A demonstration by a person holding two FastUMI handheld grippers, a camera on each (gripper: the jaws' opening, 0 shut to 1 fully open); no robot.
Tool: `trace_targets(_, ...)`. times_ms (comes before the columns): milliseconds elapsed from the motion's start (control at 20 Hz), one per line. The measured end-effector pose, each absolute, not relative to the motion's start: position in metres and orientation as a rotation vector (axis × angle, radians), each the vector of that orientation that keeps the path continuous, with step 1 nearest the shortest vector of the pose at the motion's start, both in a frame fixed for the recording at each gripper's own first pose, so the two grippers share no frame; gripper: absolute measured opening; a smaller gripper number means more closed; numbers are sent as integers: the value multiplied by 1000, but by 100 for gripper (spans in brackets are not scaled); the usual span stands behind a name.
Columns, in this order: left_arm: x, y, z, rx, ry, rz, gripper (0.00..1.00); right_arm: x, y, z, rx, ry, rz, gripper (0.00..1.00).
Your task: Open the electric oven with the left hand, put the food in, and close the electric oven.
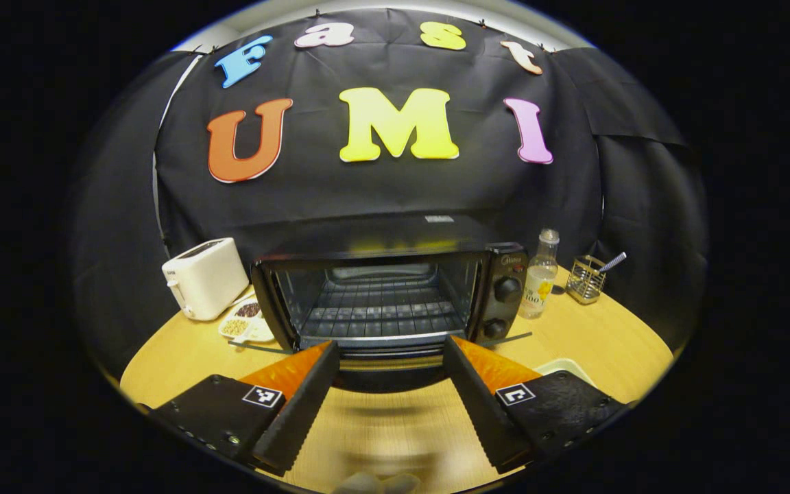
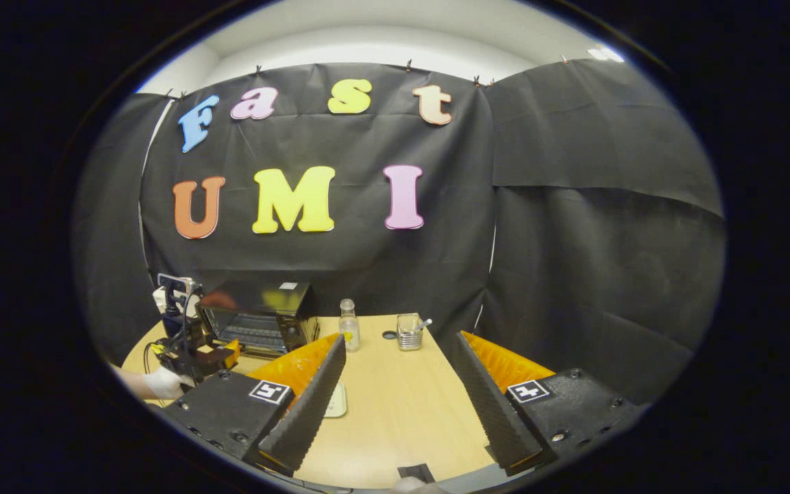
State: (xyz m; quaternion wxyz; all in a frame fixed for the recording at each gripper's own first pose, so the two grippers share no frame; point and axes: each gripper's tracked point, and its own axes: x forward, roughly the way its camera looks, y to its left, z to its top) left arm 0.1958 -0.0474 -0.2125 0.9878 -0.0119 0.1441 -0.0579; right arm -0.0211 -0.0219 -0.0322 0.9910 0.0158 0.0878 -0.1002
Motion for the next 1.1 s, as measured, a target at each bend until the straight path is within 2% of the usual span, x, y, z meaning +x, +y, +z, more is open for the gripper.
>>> trace_targets(250, 169, -48, -252, -29, 385, -119, 98, -36, -24, -44, 32, 205, -202, 97)
trace_targets(300, 166, -48, -259, -28, 399, -120, 97, -38, -24, -46, 30, 211, -201, 100)
trace_targets(500, 153, -53, -286, -16, 457, -124, 97, -46, -26, -50, 20, 224, -210, 96)
trace_targets(750, 145, -59, -325, -17, 558, -129, 95, -51, -28, -58, 15, 255, -229, 97)
trace_targets(1100, 146, -61, -326, -8, 547, -130, 96, -46, -20, -64, 21, 271, -224, 100)
